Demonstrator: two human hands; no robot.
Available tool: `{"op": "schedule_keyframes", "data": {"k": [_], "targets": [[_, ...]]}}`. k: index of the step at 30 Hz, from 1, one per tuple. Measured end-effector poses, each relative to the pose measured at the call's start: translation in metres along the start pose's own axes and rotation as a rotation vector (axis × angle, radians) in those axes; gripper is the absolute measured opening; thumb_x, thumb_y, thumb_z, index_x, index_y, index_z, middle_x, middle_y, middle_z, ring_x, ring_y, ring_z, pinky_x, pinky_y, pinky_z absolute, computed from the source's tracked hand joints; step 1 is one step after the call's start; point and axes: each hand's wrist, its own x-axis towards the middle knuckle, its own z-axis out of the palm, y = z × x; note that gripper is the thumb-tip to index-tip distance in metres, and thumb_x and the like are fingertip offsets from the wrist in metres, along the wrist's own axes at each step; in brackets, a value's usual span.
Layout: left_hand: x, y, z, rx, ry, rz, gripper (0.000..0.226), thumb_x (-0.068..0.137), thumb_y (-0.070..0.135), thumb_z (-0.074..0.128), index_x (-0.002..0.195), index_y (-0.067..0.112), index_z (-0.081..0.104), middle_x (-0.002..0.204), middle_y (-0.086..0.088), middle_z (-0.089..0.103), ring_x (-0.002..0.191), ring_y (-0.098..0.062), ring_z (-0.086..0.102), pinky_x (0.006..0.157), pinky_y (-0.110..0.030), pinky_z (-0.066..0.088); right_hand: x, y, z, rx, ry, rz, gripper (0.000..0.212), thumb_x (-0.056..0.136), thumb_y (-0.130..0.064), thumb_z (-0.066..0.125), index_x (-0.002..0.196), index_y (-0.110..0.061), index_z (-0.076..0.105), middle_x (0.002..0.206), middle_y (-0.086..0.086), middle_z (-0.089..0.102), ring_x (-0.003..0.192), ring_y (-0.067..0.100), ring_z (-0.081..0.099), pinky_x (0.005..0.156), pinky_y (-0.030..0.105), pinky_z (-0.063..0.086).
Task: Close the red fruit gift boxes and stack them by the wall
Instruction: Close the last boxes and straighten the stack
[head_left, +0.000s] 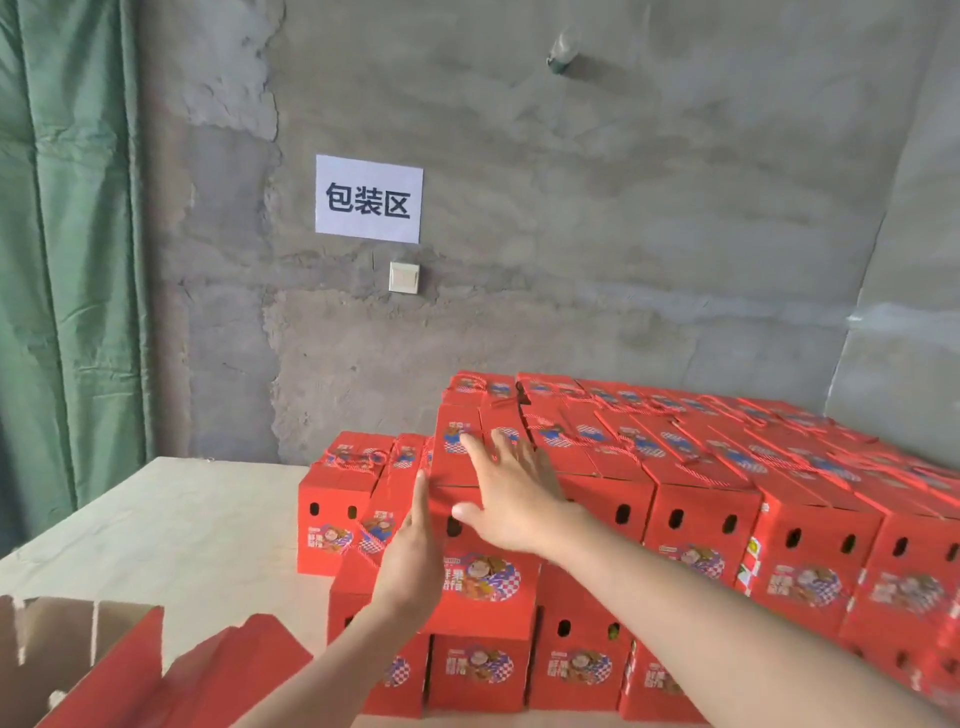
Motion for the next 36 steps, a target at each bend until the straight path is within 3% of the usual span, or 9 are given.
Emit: {"op": "schedule_keyframes", "data": {"k": [4, 7, 12, 16, 20, 26, 29, 32, 36], "targets": [[0.006, -0.014, 0.011, 0.036, 0.024, -0.062, 0.035, 0.096, 0.03, 0.052, 0.128, 0.015, 0.048, 0.081, 0.005, 0.062, 0.077, -0.021, 0.064, 0.06, -0.024, 0.044, -0.011, 0.015, 0.059, -0.126, 0.043, -0.084, 0.1, 0.093, -0.016, 0.053, 0.139, -0.045, -0.032, 0.156, 0.016, -0.023, 0.141, 0.045, -0.021, 0.111, 0.061, -0.011], [0.012, -0.022, 0.013, 0.062, 0.063, -0.025, 0.035, 0.096, 0.035, 0.053, 0.124, 0.014, 0.053, 0.071, 0.011, 0.058, 0.067, -0.015, 0.061, 0.049, -0.018, 0.035, 0.002, 0.024, 0.076, -0.203, 0.099, -0.123, 0.115, 0.087, -0.002, 0.05, 0.122, -0.048, -0.049, 0.155, 0.02, -0.021, 0.14, 0.049, -0.017, 0.106, 0.065, -0.015], [0.043, -0.019, 0.007, 0.052, 0.005, -0.107, 0.016, 0.095, 0.03, 0.055, 0.105, 0.019, 0.059, 0.082, 0.004, 0.062, 0.073, -0.023, 0.062, 0.066, -0.03, 0.047, 0.029, 0.022, 0.091, -0.205, 0.179, -0.108, 0.121, 0.083, 0.001, 0.054, 0.119, -0.048, -0.051, 0.156, 0.02, -0.014, 0.141, 0.047, -0.011, 0.102, 0.064, -0.022], [0.056, -0.014, 0.016, 0.022, -0.039, -0.139, 0.031, 0.097, 0.019, 0.05, 0.127, 0.015, 0.053, 0.099, -0.003, 0.067, 0.088, -0.022, 0.063, 0.065, -0.026, 0.044, 0.043, 0.032, 0.092, -0.223, 0.19, -0.072, 0.116, 0.085, 0.001, 0.052, 0.12, -0.047, -0.047, 0.156, 0.019, -0.01, 0.142, 0.045, -0.007, 0.106, 0.066, -0.015], [0.048, -0.024, -0.003, 0.049, -0.111, -0.13, 0.032, 0.096, 0.027, 0.051, 0.126, 0.022, 0.059, 0.084, 0.001, 0.067, 0.066, -0.016, 0.062, 0.056, -0.024, 0.047, 0.046, 0.035, 0.092, -0.228, 0.186, -0.065, 0.12, 0.083, 0.003, 0.053, 0.118, -0.047, -0.05, 0.156, 0.018, -0.01, 0.142, 0.045, -0.008, 0.104, 0.066, -0.018], [-0.003, -0.05, -0.071, 0.129, -0.06, -0.162, 0.023, 0.092, 0.021, 0.059, 0.111, 0.015, 0.07, 0.088, -0.003, 0.069, 0.064, -0.011, 0.057, 0.056, -0.02, 0.044, 0.04, 0.023, 0.078, -0.236, 0.03, 0.012, 0.105, 0.086, -0.005, 0.052, 0.141, -0.04, -0.031, 0.155, 0.022, -0.018, 0.14, 0.046, -0.022, 0.105, 0.068, -0.013], [-0.04, -0.064, -0.117, 0.154, 0.012, -0.223, 0.021, 0.09, 0.019, 0.061, 0.108, 0.014, 0.071, 0.098, -0.007, 0.071, 0.067, -0.013, 0.059, 0.053, -0.017, 0.038, 0.027, -0.009, 0.078, -0.136, -0.002, 0.035, 0.093, 0.087, -0.007, 0.048, 0.15, -0.023, -0.018, 0.151, 0.027, -0.026, 0.139, 0.045, -0.027, 0.109, 0.062, -0.014], [-0.078, -0.08, -0.151, 0.158, 0.078, -0.298, 0.019, 0.09, 0.013, 0.057, 0.1, 0.01, 0.073, 0.094, -0.008, 0.072, 0.086, -0.024, 0.065, 0.073, -0.025, 0.045, -0.013, -0.066, 0.101, 0.153, -0.011, -0.252, 0.074, 0.093, -0.015, 0.049, 0.153, -0.02, 0.005, 0.158, 0.017, -0.014, 0.146, 0.033, -0.013, 0.117, 0.045, -0.004], [-0.122, -0.095, -0.175, 0.177, 0.121, -0.372, 0.021, 0.087, 0.007, 0.053, 0.081, 0.01, 0.073, 0.08, -0.009, 0.068, 0.072, -0.025, 0.06, 0.062, -0.024, 0.038, -0.085, -0.141, 0.13, 0.521, -0.234, -0.512, 0.065, 0.094, -0.043, 0.047, 0.15, -0.022, 0.021, 0.16, 0.003, 0.006, 0.148, 0.02, 0.008, 0.116, 0.037, 0.016]]}}
